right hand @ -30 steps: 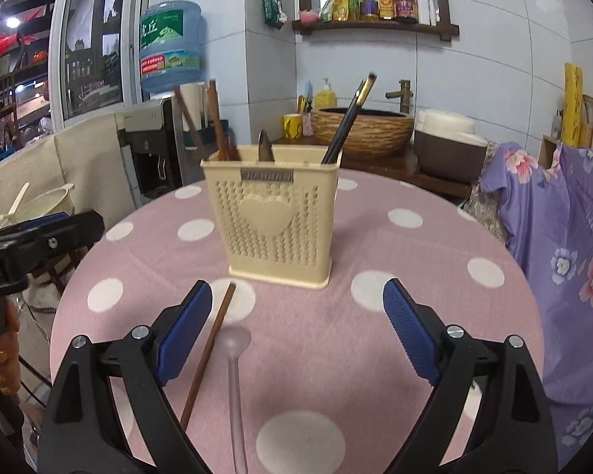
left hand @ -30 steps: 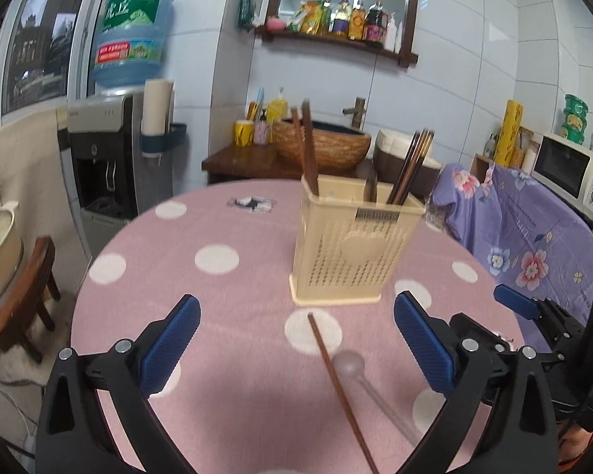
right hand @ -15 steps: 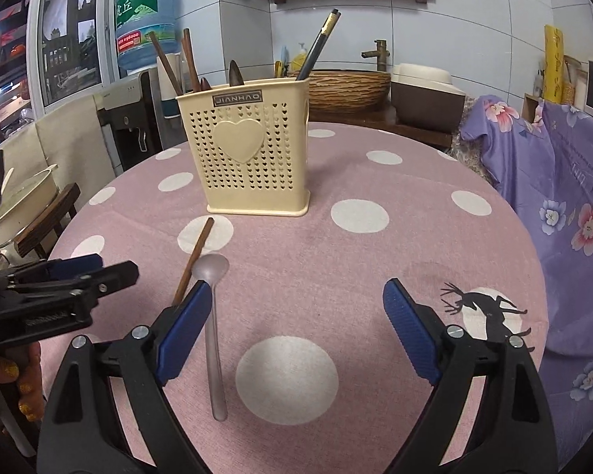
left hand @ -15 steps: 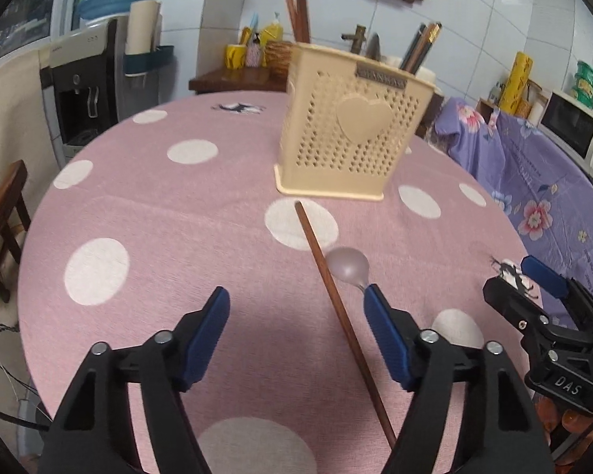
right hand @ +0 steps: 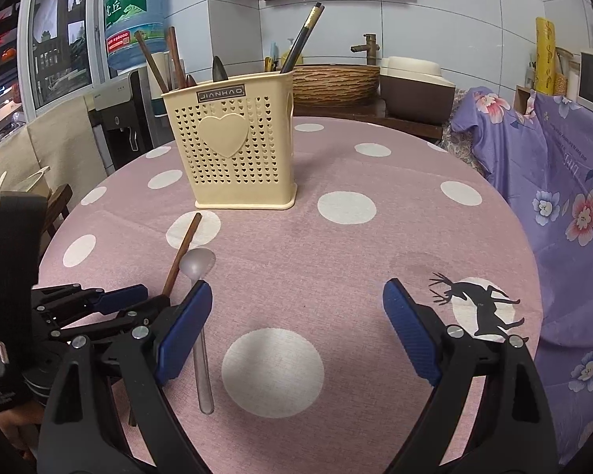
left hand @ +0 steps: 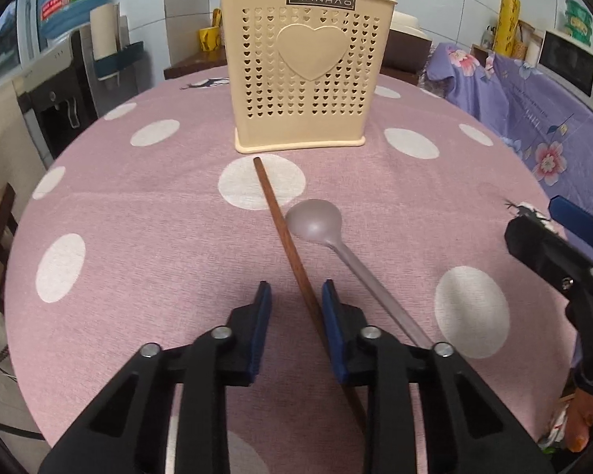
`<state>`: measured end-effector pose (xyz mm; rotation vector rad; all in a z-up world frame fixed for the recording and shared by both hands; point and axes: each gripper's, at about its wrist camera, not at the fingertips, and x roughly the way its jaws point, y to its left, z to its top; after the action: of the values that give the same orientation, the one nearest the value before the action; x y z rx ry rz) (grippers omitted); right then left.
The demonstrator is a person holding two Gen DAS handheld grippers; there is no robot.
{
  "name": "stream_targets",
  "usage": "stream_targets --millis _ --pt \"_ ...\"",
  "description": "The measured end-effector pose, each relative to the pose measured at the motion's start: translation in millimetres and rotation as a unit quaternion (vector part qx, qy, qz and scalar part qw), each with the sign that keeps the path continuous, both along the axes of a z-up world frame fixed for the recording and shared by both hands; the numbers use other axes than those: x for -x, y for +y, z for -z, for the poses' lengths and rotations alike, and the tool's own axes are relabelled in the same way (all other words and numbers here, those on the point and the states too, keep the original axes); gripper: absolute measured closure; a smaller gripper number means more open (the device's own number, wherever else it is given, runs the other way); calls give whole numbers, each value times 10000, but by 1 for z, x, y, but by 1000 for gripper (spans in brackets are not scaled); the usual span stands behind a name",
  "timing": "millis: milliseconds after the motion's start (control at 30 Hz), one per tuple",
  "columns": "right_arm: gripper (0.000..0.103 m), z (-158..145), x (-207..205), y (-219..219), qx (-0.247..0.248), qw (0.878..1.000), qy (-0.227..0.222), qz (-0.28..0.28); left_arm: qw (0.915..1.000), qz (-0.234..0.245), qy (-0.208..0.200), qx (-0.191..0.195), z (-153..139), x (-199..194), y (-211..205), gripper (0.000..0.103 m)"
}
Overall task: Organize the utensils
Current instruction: 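Close the left gripper on the brown chopstick while the right closes on the grey spoon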
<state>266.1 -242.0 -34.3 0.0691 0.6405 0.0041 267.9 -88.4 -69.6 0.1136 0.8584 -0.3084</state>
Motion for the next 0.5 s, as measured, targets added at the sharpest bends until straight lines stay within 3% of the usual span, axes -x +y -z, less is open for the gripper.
stream_targets --millis 167,367,500 --pt "16 4 -7 2 -98 9998 171 -87 10000 -44 -29 -39 -4 2 10 95" --pt "15 14 -28 20 -112 9960 657 -587 9998 -222 -14 -18 -6 7 43 96" --pt "16 25 -52 44 127 9897 1061 -954 9992 -394 73 42 -6 5 62 96"
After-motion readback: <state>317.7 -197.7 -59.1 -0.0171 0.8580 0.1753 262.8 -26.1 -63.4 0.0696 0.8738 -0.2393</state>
